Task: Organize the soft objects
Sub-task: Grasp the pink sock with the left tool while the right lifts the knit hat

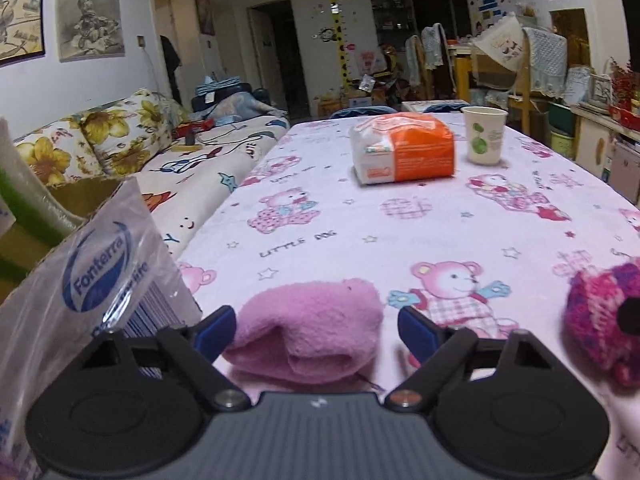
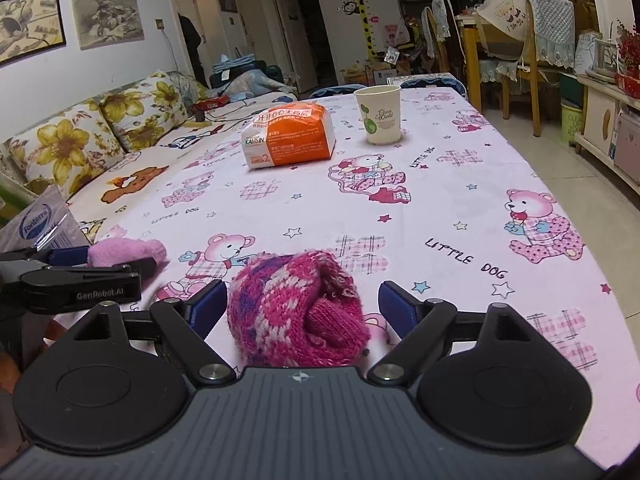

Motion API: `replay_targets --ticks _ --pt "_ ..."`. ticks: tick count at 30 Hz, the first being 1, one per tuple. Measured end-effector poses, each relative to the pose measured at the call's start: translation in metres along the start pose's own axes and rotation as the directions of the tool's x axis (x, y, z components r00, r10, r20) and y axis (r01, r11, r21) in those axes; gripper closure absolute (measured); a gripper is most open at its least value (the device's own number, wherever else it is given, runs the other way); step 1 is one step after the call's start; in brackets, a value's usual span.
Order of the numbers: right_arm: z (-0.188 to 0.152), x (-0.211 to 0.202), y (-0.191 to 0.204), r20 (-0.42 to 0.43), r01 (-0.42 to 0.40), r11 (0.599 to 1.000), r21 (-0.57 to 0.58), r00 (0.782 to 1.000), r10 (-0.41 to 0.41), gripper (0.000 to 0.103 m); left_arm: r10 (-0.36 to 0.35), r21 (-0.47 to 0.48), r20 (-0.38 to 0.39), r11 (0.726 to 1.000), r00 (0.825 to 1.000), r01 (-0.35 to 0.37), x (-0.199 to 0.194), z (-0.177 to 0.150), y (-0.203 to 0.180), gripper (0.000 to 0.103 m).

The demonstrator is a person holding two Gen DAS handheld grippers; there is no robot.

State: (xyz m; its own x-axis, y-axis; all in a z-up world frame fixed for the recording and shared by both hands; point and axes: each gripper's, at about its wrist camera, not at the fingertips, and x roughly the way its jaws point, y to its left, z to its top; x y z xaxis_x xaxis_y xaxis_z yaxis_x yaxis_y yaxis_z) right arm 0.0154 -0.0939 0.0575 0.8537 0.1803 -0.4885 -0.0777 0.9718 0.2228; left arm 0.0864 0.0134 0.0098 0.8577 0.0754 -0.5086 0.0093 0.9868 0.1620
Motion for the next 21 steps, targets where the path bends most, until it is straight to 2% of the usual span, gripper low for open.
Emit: replay_targets --ticks 5,8,9,14,21 --pt "-0.001 0.002 0.002 0.006 0.024 1.0 0.012 1.0 -0.024 0.002 -0.013 -0.024 0.005 1.0 1.0 0.013 0.001 0.001 0.008 0.03" --pt "0.0 0.003 0.004 0.006 0.04 0.999 0.005 0.999 -0.04 0.013 -0.018 -0.021 0.011 1.0 1.0 0.018 0.0 0.002 0.007 0.033" --pt "0.0 0.003 0.005 0.006 0.04 0.999 -0.004 0.999 -0.04 0.021 -0.019 -0.021 0.012 1.0 1.0 0.02 0.0 0.002 0.007 0.035" --pt "0.0 -0.001 0.012 0.024 0.066 0.996 -0.067 0.998 -0.065 0.03 -0.03 -0.037 0.018 0.999 0.999 0.03 -0.01 0.0 0.009 0.041" --pt "0.002 -0.007 0.009 0.015 0.054 0.997 -0.062 0.998 -0.053 0.049 -0.068 -0.075 0.01 0.995 0.998 0.069 -0.033 -0.006 0.011 0.045"
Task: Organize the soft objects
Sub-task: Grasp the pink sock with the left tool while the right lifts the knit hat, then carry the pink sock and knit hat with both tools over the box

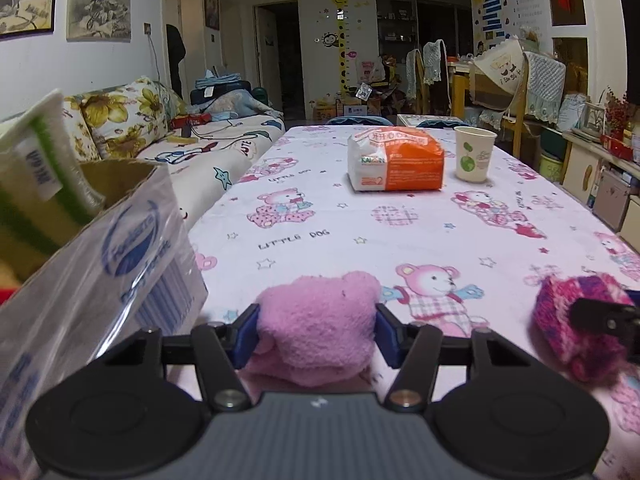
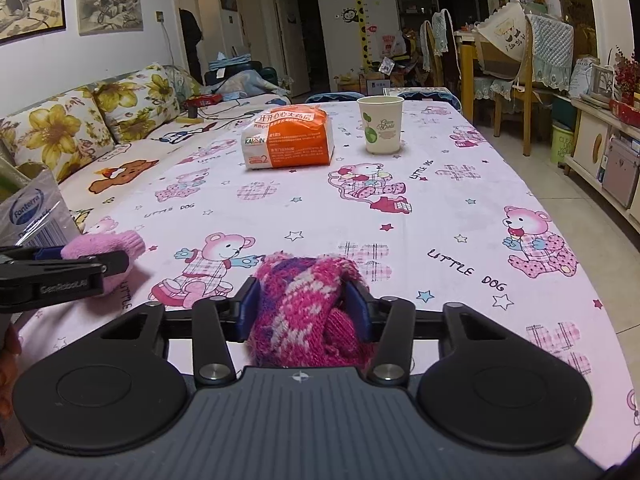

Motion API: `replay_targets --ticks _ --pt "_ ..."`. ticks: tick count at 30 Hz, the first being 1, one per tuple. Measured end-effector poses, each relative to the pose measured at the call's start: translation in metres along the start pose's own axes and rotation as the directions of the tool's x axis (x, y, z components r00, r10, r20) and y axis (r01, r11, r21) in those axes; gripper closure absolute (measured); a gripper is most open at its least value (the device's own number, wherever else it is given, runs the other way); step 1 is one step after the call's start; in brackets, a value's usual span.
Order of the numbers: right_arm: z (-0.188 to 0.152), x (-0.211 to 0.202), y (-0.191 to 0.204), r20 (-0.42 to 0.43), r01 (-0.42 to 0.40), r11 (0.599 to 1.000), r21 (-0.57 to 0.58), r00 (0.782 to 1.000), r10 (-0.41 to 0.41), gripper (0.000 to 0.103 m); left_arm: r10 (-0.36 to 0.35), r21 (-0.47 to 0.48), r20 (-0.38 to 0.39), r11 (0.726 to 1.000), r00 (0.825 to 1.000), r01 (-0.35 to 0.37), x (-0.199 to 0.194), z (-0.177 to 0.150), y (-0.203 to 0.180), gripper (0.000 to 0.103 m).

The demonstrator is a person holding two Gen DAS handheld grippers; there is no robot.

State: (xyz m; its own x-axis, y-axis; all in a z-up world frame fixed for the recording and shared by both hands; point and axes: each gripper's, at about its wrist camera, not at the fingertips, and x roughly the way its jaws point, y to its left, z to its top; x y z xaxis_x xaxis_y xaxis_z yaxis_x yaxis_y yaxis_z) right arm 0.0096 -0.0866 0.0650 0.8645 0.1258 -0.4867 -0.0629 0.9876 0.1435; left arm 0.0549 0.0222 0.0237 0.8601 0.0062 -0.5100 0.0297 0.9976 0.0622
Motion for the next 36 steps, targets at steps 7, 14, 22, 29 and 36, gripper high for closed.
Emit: replay_targets --ticks 7,14,22,29,36 --pt "-0.004 -0.006 -0.004 0.001 -0.008 1.0 0.015 1.0 0.008 0.057 -0.034 -0.019 -0.006 0.999 0.999 0.034 -0.029 -0.011 -0.004 0.047" --pt "-0.006 -0.017 -0.005 0.007 -0.017 0.999 0.033 1.0 0.017 0.06 -0.053 -0.048 -0.01 0.997 0.999 0.052 -0.06 -0.019 -0.002 0.047" --pt "-0.008 -0.03 -0.004 0.015 -0.024 0.998 0.051 1.0 0.023 0.061 -0.055 -0.043 -0.002 0.998 0.998 0.055 -0.094 -0.022 -0.003 0.047" --pt "-0.012 -0.043 0.004 0.03 -0.028 0.998 0.063 0.999 0.026 0.062 -0.03 -0.022 0.028 0.999 0.999 0.031 -0.115 -0.02 -0.001 0.047" --pt "-0.017 -0.055 0.009 0.03 -0.022 0.997 0.07 0.999 0.019 0.062 -0.002 -0.008 0.061 1.0 0.998 0.003 -0.127 -0.014 0.006 0.047"
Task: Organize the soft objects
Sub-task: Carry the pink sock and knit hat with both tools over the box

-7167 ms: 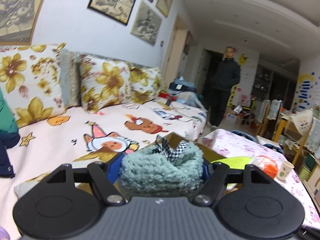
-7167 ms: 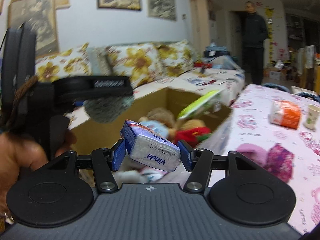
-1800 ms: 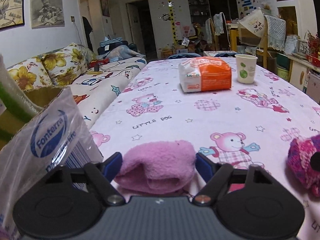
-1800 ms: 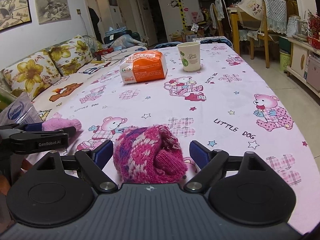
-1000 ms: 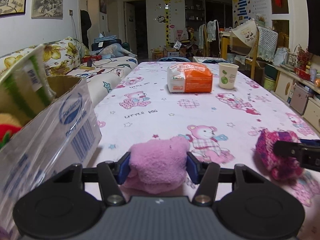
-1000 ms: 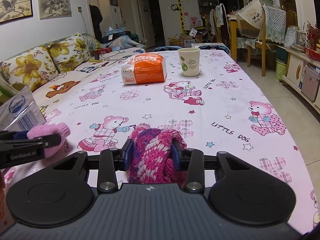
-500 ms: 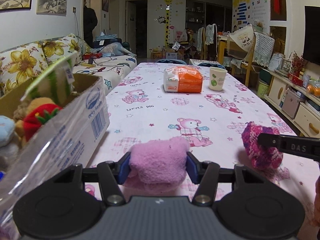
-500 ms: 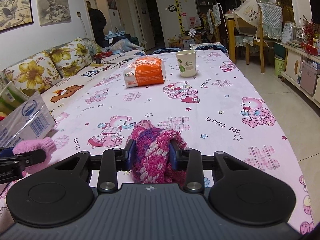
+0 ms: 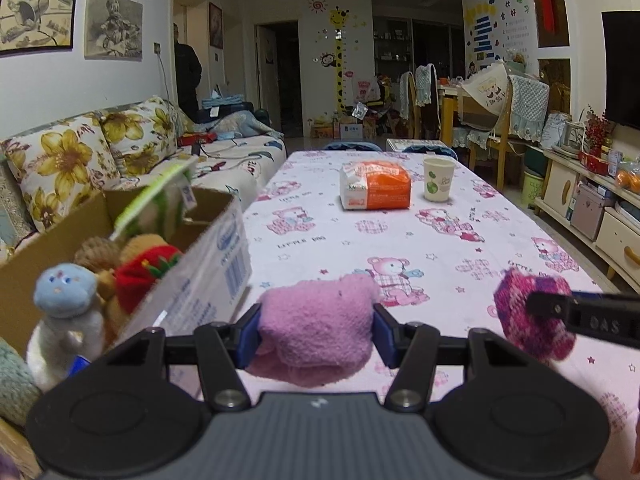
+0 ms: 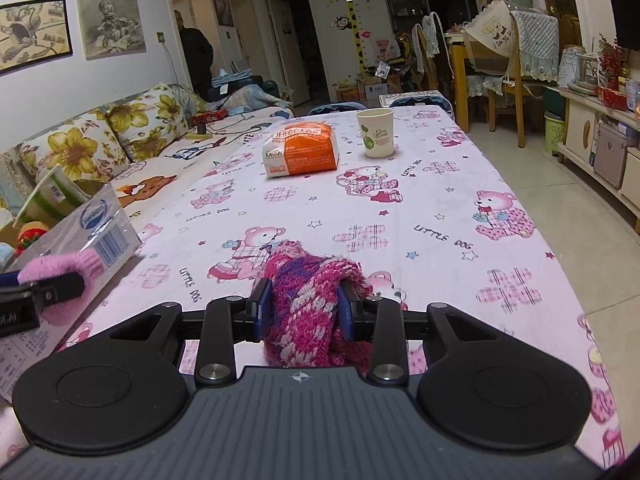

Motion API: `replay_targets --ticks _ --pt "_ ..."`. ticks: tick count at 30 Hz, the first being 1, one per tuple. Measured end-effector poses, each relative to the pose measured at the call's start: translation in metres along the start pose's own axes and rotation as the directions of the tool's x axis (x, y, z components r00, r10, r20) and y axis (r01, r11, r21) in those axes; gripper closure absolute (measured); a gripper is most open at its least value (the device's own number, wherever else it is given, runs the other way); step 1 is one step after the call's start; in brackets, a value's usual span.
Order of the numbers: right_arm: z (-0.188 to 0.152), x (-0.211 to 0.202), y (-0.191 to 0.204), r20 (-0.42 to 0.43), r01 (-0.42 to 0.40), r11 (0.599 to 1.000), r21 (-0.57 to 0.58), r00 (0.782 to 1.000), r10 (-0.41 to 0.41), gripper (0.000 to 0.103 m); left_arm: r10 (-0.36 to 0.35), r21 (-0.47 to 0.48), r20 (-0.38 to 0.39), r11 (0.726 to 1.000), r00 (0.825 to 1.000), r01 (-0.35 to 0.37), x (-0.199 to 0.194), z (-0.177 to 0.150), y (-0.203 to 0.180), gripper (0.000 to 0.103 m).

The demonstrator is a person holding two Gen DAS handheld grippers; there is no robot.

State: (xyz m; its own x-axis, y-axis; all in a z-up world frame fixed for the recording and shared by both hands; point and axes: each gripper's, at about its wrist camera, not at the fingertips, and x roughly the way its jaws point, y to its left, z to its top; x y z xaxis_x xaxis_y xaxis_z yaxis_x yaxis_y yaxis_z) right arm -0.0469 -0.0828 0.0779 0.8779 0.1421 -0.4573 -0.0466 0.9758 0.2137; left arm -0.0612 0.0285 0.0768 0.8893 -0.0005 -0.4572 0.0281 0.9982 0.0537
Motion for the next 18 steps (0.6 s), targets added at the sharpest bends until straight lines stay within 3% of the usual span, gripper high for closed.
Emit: replay_targets --ticks 18 --pt "-0.004 -0.022 0.018 0.025 -0.03 0.998 0.055 0.999 0.028 0.062 0.065 0.025 0.101 0.997 0.993 -0.067 -0.031 0.018 0.025 0.046"
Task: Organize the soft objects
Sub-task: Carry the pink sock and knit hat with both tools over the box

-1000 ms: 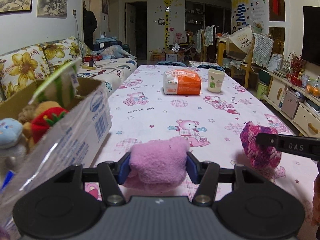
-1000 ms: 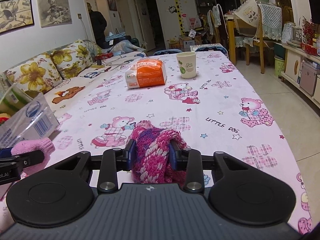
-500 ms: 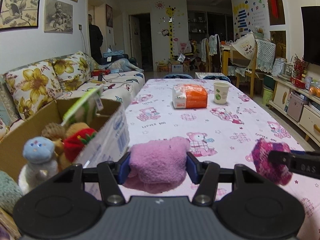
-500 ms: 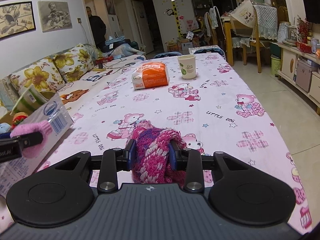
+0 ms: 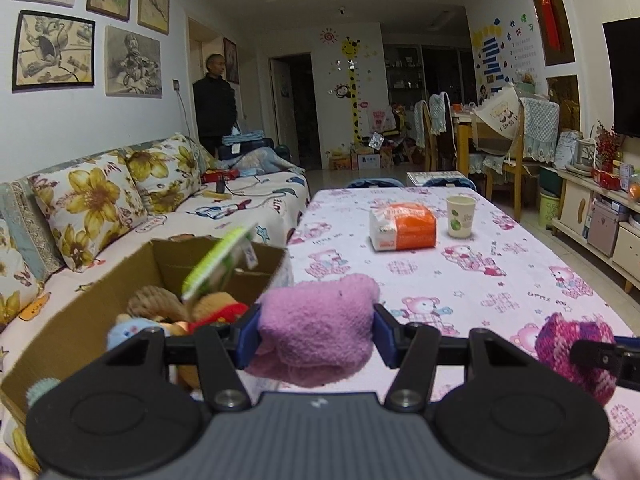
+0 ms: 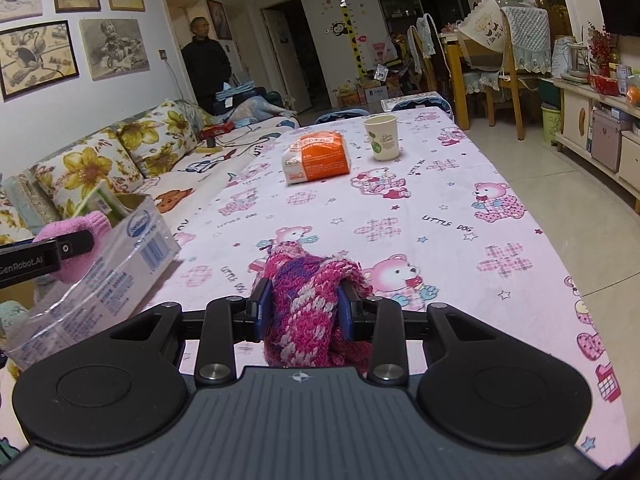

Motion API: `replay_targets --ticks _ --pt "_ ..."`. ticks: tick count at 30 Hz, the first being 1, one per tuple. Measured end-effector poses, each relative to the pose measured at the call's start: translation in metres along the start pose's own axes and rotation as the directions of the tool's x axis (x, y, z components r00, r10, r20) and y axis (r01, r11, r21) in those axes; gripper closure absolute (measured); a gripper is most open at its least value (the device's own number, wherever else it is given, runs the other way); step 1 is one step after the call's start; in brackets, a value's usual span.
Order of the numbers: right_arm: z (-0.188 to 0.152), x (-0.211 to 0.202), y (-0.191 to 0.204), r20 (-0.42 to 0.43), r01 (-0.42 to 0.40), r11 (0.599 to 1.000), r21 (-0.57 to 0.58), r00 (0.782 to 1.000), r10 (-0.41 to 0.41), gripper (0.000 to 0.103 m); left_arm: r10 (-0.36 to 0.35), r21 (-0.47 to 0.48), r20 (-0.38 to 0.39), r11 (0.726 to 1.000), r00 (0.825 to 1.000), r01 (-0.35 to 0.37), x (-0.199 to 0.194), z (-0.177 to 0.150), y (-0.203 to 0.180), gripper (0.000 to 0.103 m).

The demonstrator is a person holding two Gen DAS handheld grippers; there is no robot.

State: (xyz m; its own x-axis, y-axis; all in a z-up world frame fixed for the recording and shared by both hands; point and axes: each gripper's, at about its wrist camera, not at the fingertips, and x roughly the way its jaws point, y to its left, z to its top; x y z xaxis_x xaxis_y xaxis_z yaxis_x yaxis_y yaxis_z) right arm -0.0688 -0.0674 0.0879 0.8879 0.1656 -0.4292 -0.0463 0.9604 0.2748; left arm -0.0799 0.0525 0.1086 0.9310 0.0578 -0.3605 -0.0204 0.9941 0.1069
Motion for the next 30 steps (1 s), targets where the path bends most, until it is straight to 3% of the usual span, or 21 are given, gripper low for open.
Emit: replay_targets --ticks 12,30 --pt "0.002 0.001 0.019 -0.005 -0.051 0.999 0.012 0.999 0.051 0.062 0.049 -0.053 0.052 0.998 0.997 -0.046 -0.011 0.01 0.039 0.046" --pt "0.013 0.007 0.051 0.019 -0.143 0.989 -0.043 0.989 0.144 0.062 0.114 -0.162 0.036 0.981 0.993 -0.107 -0.003 0.007 0.097 0.046"
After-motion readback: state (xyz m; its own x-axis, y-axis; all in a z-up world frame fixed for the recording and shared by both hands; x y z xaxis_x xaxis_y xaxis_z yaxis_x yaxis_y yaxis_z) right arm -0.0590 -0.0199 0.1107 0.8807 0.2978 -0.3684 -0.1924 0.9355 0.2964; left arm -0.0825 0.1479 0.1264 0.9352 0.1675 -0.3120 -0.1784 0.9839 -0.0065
